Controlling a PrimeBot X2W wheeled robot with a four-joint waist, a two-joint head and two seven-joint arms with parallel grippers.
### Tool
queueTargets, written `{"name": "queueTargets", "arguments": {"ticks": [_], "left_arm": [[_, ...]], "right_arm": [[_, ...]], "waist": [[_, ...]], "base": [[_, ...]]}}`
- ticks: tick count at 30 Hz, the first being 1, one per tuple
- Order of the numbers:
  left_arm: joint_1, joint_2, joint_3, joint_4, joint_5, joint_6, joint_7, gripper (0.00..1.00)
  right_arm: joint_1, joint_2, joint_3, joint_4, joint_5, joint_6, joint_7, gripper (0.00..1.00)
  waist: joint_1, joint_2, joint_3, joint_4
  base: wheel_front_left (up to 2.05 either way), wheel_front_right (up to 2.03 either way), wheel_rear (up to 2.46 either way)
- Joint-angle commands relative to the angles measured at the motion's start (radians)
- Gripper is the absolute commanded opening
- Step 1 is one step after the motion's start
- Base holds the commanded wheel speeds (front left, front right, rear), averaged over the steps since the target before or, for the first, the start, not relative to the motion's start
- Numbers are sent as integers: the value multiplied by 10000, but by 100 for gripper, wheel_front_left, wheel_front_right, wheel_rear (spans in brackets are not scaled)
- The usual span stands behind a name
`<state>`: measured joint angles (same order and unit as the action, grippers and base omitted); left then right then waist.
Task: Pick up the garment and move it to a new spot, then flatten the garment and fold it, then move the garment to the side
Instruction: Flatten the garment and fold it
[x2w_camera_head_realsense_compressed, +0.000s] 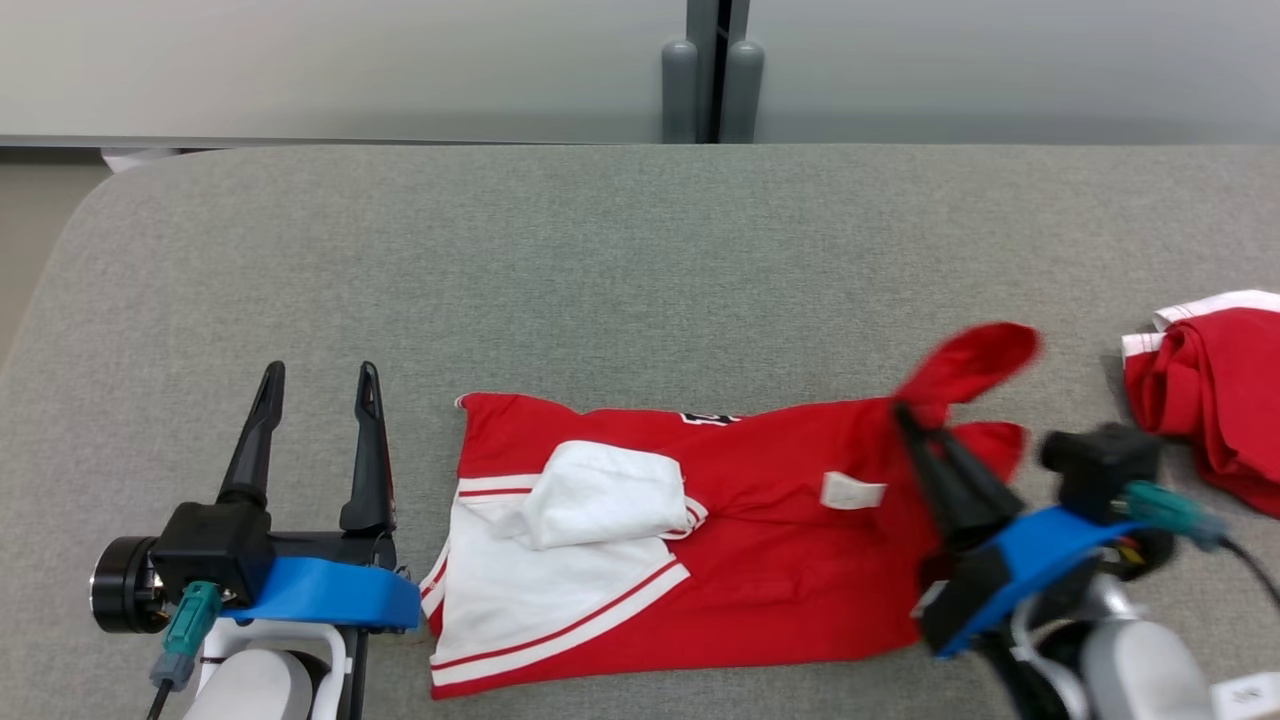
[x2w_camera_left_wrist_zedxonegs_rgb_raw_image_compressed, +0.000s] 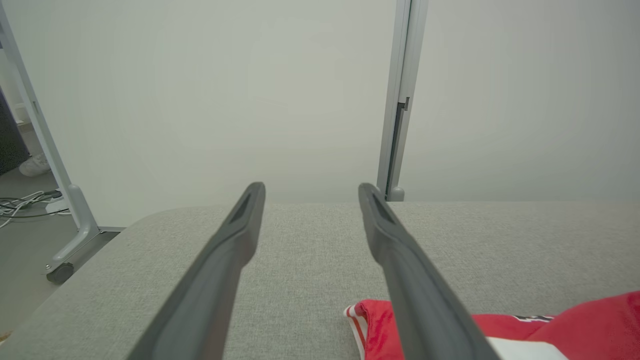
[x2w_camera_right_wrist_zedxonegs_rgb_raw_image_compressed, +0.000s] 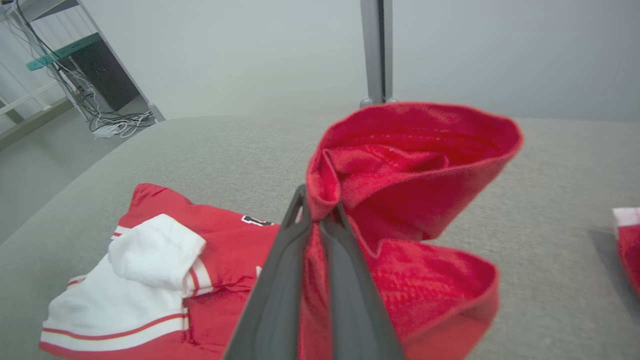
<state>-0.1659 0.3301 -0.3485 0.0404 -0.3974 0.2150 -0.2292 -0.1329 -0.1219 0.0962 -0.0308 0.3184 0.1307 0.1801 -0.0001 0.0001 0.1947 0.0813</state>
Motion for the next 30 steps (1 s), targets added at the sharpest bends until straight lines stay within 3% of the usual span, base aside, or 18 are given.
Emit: {"name": "queueTargets", "arguments": {"ticks": [1,5,12,20,21,22,23,30], "left_arm": [[-14,15,-29,-30,-43,58,34,100],[-197,-86,-121,10,-46,17,33,100],[-500,-264,-294,326,-115,-163,-56,100],[-725,-410,-354,595,-111,-226,-166,100],[-736,-408,-352,631,-114,-249,-181,100],[-749,-408,-344,664,-113,-262,-193,100],[-771,-412,-344,694,-107,-265,-203,100],[-705,-333,-266,829,-84,-232,-263,100]], "right_arm": [[-387,202,685,69,152,1,143,0],[-1134,624,2392,903,623,1,-4,0],[-2061,703,4860,2521,2088,1,-900,0],[-3102,710,6057,3944,3049,1,-1903,0],[-3282,709,6117,4072,3081,1,-2100,38],[-3417,709,6194,4159,3164,1,-2292,95],[-3552,711,6252,4201,3225,1,-2525,100],[-4201,706,6125,3807,3129,1,-3841,100]], "waist": [[1,-1,3,104],[1,-1,91,506],[1,-1,377,1049],[1,-1,639,1208],[1,-1,670,1196],[1,-1,695,1175],[1,-1,713,1146],[1,-1,626,719]], "base": [[0,0,0],[0,0,0],[0,0,0],[0,0,0],[0,0,0],[0,0,0],[0,0,0],[0,0,0]]}}
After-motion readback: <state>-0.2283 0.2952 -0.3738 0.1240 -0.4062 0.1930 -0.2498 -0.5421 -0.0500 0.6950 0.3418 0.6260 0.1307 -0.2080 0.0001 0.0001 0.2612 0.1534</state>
